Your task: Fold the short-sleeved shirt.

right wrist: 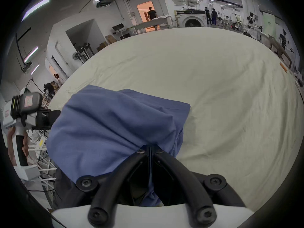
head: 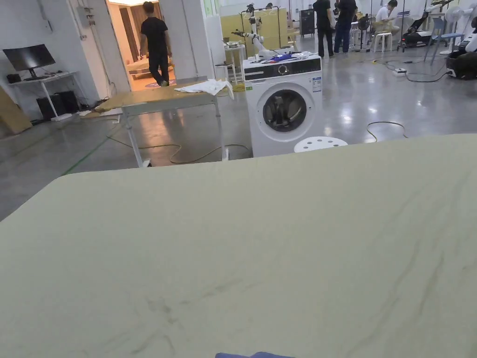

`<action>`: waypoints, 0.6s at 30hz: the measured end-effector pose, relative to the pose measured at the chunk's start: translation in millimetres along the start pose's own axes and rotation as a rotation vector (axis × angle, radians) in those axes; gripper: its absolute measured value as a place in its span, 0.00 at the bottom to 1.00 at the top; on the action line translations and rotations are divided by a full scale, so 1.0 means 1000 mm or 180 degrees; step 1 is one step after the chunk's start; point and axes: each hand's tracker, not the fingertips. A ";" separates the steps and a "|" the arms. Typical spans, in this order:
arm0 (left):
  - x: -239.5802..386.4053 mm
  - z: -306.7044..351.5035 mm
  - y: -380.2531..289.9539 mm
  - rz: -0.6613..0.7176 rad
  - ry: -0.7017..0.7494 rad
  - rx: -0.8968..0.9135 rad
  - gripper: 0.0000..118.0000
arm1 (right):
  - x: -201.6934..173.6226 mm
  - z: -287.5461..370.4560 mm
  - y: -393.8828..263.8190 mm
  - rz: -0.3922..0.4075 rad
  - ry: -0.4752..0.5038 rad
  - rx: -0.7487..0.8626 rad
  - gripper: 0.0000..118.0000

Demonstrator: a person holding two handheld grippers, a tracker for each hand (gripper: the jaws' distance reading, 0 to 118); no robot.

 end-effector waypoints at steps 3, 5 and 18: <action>-0.008 -0.035 0.006 0.0035 -0.0009 -0.0245 0.76 | -0.001 0.000 0.000 0.0020 -0.0026 -0.0004 0.00; -0.014 -0.064 0.007 0.0032 -0.0083 -0.0520 0.76 | 0.000 0.000 -0.001 0.0030 -0.0022 0.0003 0.00; -0.006 -0.076 0.004 -0.0067 -0.0050 -0.0532 0.22 | -0.017 0.015 0.009 0.0039 -0.0164 0.0132 0.00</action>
